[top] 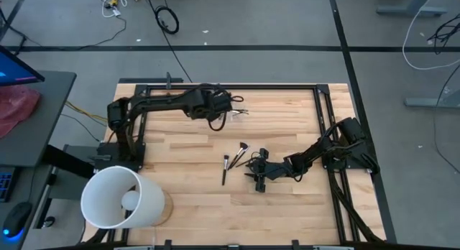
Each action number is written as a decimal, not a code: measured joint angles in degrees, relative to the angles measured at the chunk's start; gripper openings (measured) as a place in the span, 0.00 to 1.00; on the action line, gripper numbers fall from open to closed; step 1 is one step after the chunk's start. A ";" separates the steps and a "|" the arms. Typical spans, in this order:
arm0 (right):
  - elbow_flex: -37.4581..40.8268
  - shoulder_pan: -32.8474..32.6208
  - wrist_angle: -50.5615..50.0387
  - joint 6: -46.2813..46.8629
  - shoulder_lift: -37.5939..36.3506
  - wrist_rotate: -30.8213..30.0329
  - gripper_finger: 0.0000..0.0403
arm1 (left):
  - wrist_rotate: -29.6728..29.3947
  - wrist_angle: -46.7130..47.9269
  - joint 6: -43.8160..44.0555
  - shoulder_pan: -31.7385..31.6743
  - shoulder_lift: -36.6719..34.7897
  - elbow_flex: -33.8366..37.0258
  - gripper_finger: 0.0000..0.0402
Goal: Put items in baskets/containers
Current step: Put the black eyeshadow brush into the transparent organizer, then put the black lash brow brush into the transparent organizer
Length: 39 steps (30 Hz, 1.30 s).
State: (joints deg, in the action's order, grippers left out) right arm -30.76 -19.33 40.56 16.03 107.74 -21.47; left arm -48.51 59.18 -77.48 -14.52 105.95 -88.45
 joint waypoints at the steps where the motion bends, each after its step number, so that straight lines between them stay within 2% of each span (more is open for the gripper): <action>1: 0.00 0.00 0.00 0.00 0.00 0.00 0.41 | 1.53 -0.25 -0.08 0.00 -0.04 0.26 0.05; 4: 0.00 0.00 0.03 0.00 0.00 0.00 0.41 | 2.75 -0.54 -0.37 0.04 0.04 1.72 0.05; 14: 0.02 0.02 0.15 -0.63 0.04 0.02 0.41 | -0.18 -3.09 -4.20 1.31 0.02 2.65 0.05; 20: 0.02 0.00 0.13 -0.64 0.04 0.02 0.41 | 14.19 -3.09 -2.01 0.81 0.02 2.65 0.06; 23: 0.02 0.01 0.14 -0.66 0.04 0.02 0.41 | 15.74 -4.12 1.23 0.83 0.02 2.65 0.06; 27: 0.02 0.00 0.13 -0.66 0.04 0.02 0.41 | 15.29 -6.16 6.59 0.52 0.02 2.65 0.11; 39: 0.02 0.00 0.15 -0.69 0.04 0.02 0.41 | 14.96 -6.62 7.56 0.08 0.02 2.65 0.28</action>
State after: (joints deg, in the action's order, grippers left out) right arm -30.74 -19.33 40.71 15.34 107.79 -21.45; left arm -33.55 52.56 -69.92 -14.45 105.97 -85.80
